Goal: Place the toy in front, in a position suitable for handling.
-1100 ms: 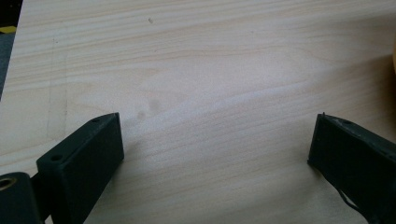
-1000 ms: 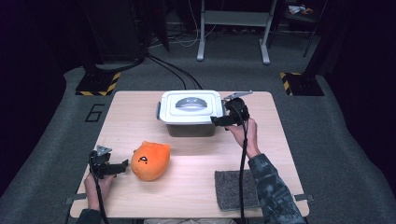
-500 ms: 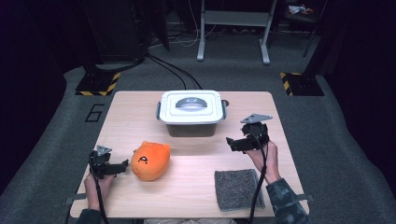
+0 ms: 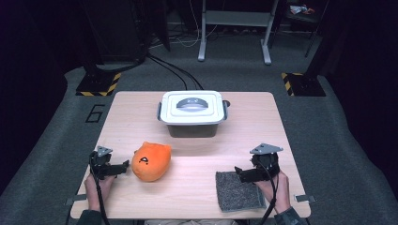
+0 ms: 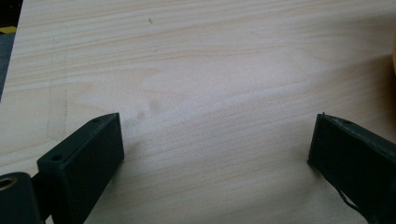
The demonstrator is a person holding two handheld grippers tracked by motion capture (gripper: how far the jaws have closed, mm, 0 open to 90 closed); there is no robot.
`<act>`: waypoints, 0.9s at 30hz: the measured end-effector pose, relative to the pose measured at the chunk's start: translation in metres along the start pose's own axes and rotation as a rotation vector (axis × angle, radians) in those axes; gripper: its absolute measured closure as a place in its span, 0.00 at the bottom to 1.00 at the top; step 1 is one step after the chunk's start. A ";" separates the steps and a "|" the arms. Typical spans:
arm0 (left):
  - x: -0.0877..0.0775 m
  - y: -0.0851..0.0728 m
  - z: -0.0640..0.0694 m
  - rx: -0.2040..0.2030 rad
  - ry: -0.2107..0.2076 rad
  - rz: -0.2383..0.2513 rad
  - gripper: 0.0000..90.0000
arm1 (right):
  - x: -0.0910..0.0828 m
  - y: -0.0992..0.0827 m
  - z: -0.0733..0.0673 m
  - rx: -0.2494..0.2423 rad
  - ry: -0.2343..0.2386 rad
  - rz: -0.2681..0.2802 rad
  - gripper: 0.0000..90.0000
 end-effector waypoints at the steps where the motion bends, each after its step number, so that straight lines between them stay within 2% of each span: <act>1: 0.000 0.000 0.000 0.000 0.000 0.000 0.03 | 0.002 -0.004 -0.003 -0.008 0.004 -0.001 0.00; 4: 0.000 0.000 0.000 0.000 0.000 0.000 0.03 | 0.008 -0.017 -0.015 -0.014 0.009 -0.029 0.00; 5: 0.000 0.000 0.000 0.001 0.001 -0.002 0.03 | 0.010 -0.021 -0.018 -0.001 0.008 -0.036 0.00; 7: 0.000 0.000 0.000 0.001 0.001 -0.002 0.03 | 0.016 -0.030 -0.024 -0.017 0.008 -0.062 0.00; 12: 0.000 0.000 0.000 0.001 0.001 -0.001 0.03 | 0.031 -0.047 -0.038 0.012 0.053 -0.096 0.00; 14: 0.000 0.000 0.000 0.000 0.001 -0.002 0.03 | 0.037 -0.053 -0.041 -0.012 0.045 -0.113 0.00; 19: 0.000 0.000 0.000 0.001 0.001 -0.002 0.03 | 0.046 -0.063 -0.042 -0.001 0.045 -0.144 0.00; 21: 0.000 0.000 0.000 0.000 0.001 -0.001 0.03 | 0.048 -0.068 -0.043 0.012 0.054 -0.164 0.03; 23: 0.000 0.000 0.000 0.000 0.001 -0.001 0.03 | 0.050 -0.071 -0.041 0.000 0.044 -0.169 0.09; 24: 0.000 0.000 0.000 0.000 0.001 -0.001 0.03 | 0.050 -0.072 -0.042 0.017 0.035 -0.177 0.09; 27: 0.000 0.000 0.000 0.000 0.001 -0.001 0.03 | 0.050 -0.072 -0.041 -0.002 0.042 -0.176 0.12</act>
Point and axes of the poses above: each handheld gripper's, and its own axes: x roughly forward along the jaws, y roughly out of its top, z roughly to its right, the point moved 8 cm from there along x, roughly forward along the jaws, and after that the axes turned 13 degrees about -x, right-handed, at the moved point
